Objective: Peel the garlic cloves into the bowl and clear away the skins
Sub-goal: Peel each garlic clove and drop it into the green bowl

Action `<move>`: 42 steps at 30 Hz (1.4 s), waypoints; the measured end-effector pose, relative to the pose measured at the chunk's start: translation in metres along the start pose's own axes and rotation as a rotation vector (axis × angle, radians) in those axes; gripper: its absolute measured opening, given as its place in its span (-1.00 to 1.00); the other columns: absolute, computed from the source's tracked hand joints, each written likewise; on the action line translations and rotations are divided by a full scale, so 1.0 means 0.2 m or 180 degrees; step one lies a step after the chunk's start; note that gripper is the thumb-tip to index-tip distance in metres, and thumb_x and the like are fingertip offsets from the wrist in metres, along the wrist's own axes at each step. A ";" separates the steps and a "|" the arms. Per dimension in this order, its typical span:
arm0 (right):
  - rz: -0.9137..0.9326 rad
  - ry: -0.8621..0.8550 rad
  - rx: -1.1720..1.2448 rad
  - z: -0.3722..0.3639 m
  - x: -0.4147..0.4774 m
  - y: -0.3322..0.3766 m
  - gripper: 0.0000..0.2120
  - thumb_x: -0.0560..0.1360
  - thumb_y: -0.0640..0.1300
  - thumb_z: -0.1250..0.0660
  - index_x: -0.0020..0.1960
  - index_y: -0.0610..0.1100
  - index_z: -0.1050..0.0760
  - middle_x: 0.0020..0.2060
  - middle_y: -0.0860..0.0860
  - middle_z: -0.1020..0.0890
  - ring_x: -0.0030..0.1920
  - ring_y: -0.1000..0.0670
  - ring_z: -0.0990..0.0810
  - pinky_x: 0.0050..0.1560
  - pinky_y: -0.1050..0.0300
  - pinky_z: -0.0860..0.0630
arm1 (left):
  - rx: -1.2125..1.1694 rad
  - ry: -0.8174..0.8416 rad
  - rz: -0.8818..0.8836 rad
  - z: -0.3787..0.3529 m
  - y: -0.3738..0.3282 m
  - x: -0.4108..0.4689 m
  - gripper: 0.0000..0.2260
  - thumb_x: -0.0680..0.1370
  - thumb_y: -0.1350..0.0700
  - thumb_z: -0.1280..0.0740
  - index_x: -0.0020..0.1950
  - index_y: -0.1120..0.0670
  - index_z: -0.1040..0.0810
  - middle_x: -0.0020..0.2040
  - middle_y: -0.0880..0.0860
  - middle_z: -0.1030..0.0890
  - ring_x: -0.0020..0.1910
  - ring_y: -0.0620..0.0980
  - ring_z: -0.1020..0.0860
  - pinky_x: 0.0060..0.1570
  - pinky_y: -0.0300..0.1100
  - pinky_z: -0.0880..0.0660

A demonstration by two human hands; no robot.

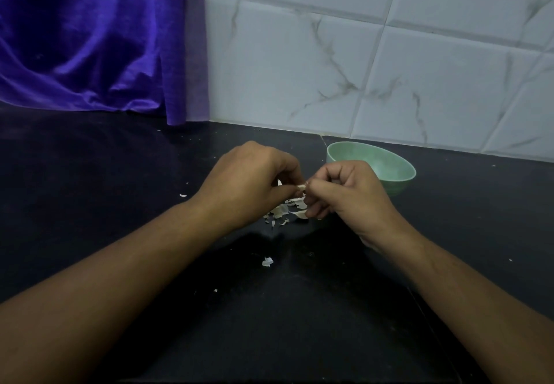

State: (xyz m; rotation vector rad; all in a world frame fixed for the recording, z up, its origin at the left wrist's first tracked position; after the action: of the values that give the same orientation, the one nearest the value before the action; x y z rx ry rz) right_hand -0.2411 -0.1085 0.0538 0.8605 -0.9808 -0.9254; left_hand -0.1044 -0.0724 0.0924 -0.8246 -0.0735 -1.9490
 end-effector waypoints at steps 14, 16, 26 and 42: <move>-0.0498 0.0314 0.1203 -0.04 0.00 -0.03 -0.84 0.58 -0.35 -0.29 -0.12 -0.25 -0.60 -0.35 -0.09 -0.59 -0.42 -0.02 -0.62 -0.42 0.17 -0.59 | -0.1802 -0.0114 0.0254 0.00 0.07 0.01 -0.94 0.52 0.09 -0.57 -0.05 0.02 -0.73 -0.17 0.03 -0.73 -0.18 0.08 -0.68 -0.15 0.06 -0.65; -0.0435 0.0323 0.1019 -0.05 0.00 -0.02 -0.83 0.58 -0.34 -0.32 -0.16 -0.22 -0.58 -0.33 -0.11 -0.59 -0.41 -0.04 -0.62 -0.43 0.17 -0.57 | -0.2011 -0.0118 0.0323 -0.01 0.08 0.01 -0.93 0.52 0.12 -0.56 -0.04 0.06 -0.72 -0.13 0.08 -0.72 -0.18 0.04 -0.65 -0.18 0.05 -0.64; 0.0175 0.0144 -0.0156 0.00 0.02 0.00 -0.88 0.65 -0.21 -0.35 -0.01 -0.18 -0.65 -0.18 -0.13 -0.71 -0.43 -0.07 -0.64 -0.50 0.15 -0.48 | -0.2988 -0.0454 0.0851 0.00 0.18 0.00 -0.83 0.61 0.18 -0.44 0.20 0.07 -0.70 -0.10 0.03 -0.60 -0.14 -0.10 -0.57 -0.21 -0.22 -0.61; 0.0494 -0.0006 -0.0288 0.02 0.01 0.06 -0.91 0.63 -0.17 -0.40 0.03 -0.15 -0.67 -0.22 -0.10 -0.72 -0.37 -0.10 -0.70 -0.41 0.05 -0.58 | -0.2882 -0.0227 0.1226 -0.07 0.21 -0.01 -0.92 0.58 0.22 -0.48 0.06 0.12 -0.70 -0.15 0.05 -0.66 -0.24 -0.09 -0.61 -0.24 -0.14 -0.61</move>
State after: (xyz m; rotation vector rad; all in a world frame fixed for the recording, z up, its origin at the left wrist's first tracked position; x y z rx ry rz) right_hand -0.2416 -0.1068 0.0659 0.6973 -0.9854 -0.8313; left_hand -0.0761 -0.0972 0.0688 -1.3589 0.9177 -1.5402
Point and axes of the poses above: each hand's wrist, its own x-axis towards the middle knuckle, its own z-axis out of the back of the hand, y = z × x, the point moved 10 cm from there along x, towards the middle knuckle
